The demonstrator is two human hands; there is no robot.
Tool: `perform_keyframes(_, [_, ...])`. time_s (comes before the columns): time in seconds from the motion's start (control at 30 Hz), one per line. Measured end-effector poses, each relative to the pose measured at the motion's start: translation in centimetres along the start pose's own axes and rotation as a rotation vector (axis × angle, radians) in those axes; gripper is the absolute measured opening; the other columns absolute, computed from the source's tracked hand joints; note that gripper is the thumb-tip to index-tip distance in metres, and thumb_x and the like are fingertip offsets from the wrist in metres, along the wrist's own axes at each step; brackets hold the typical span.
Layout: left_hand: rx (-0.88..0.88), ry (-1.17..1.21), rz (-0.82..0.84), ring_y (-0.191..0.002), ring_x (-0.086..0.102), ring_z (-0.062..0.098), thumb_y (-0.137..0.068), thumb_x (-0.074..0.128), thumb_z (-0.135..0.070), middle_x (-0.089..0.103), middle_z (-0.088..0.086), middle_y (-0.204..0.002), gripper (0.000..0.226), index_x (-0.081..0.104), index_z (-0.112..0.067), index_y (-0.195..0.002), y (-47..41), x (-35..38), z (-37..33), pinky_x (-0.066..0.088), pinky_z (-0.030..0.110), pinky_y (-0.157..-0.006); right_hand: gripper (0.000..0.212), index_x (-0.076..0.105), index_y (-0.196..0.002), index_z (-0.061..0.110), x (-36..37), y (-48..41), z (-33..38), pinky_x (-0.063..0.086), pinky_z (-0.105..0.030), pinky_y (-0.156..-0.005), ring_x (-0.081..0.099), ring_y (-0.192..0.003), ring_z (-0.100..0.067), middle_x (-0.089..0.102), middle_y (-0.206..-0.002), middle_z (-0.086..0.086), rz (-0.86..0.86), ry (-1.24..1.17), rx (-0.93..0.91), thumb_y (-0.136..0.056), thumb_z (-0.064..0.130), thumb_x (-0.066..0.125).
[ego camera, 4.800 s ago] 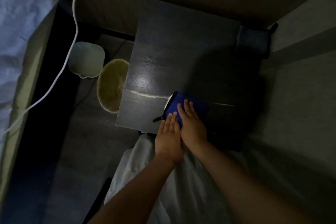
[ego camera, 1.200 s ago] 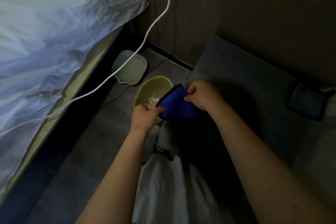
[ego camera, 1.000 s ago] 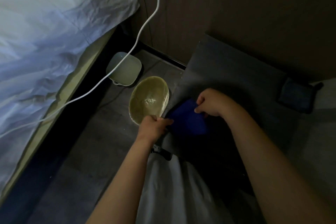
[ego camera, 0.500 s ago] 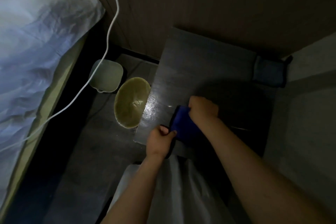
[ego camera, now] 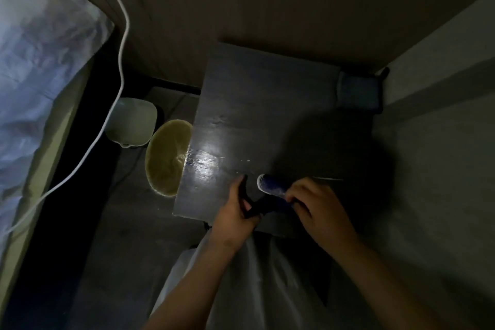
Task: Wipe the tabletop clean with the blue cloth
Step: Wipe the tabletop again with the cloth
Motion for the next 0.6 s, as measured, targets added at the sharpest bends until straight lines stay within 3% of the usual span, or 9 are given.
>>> perform_keyframes(0.07, [0.074, -0.051, 0.084, -0.086, 0.066, 0.006, -0.072, 0.078, -0.021, 0.062, -0.015, -0.096, 0.101, 0.016, -0.044, -0.147, -0.2, 1.3, -0.7, 0.054, 0.025, -0.078, 0.019, 0.062, -0.084, 0.021, -0.9, 1.1, -1.4, 0.036, -0.021, -0.076, 0.057, -0.085, -0.01, 0.061, -0.093, 0.004, -0.048, -0.002, 0.004, -0.08, 0.024, 0.044])
perform_keyframes(0.17, [0.15, -0.133, 0.161, -0.093, 0.067, 0.012, -0.07, 0.076, -0.029, 0.068, -0.007, -0.107, 0.102, 0.012, -0.054, -0.144, -0.3, 2.9, -1.9, 0.056, 0.032, -0.08, 0.014, 0.064, -0.082, 0.019, -2.0, 2.1, -2.9, 0.034, -0.021, -0.075, 0.051, -0.086, -0.006, 0.063, -0.092, 0.002, -0.122, 0.004, -0.031, -0.079, 0.019, 0.05])
perform_keyframes(0.3, [0.244, -0.243, 0.215, -0.095, 0.068, 0.02, -0.067, 0.069, -0.044, 0.069, -0.009, -0.106, 0.087, 0.02, -0.057, -0.137, -0.6, 4.2, -3.3, 0.056, 0.038, -0.078, 0.017, 0.063, -0.084, 0.021, -3.0, 3.4, -4.7, 0.042, -0.027, -0.074, 0.052, -0.087, -0.007, 0.061, -0.094, 0.004, -0.108, 0.017, -0.041, -0.074, 0.008, 0.065])
perform_keyframes(0.47, [0.315, -0.281, 0.211, -0.087, 0.069, 0.019, -0.067, 0.065, -0.051, 0.07, -0.01, -0.097, 0.063, 0.033, -0.047, -0.122, -0.4, 5.5, -4.8, 0.057, 0.036, -0.072, 0.023, 0.064, -0.085, 0.022, -4.3, 4.8, -6.0, 0.036, -0.021, -0.075, 0.051, -0.085, -0.003, 0.062, -0.095, 0.004, -0.102, -0.009, 0.018, -0.074, 0.002, 0.07])
perform_keyframes(0.6, [0.265, -0.135, 0.291, -0.077, 0.067, 0.017, -0.065, 0.065, -0.052, 0.067, -0.005, -0.084, 0.048, 0.045, -0.04, -0.108, -0.5, 7.5, -5.0, 0.056, 0.04, -0.071, 0.036, 0.056, -0.086, 0.034, -5.0, 5.9, -7.4, 0.044, -0.025, -0.075, 0.056, -0.085, -0.01, 0.053, -0.094, 0.019, -0.093, -0.125, 0.104, -0.08, 0.001, 0.068])
Point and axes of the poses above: each hand's wrist, its own y-axis away from the middle knuckle, its own x-axis out of the palm, z = x × y, the point moved 2 cm from there along -y, towards the middle knuckle
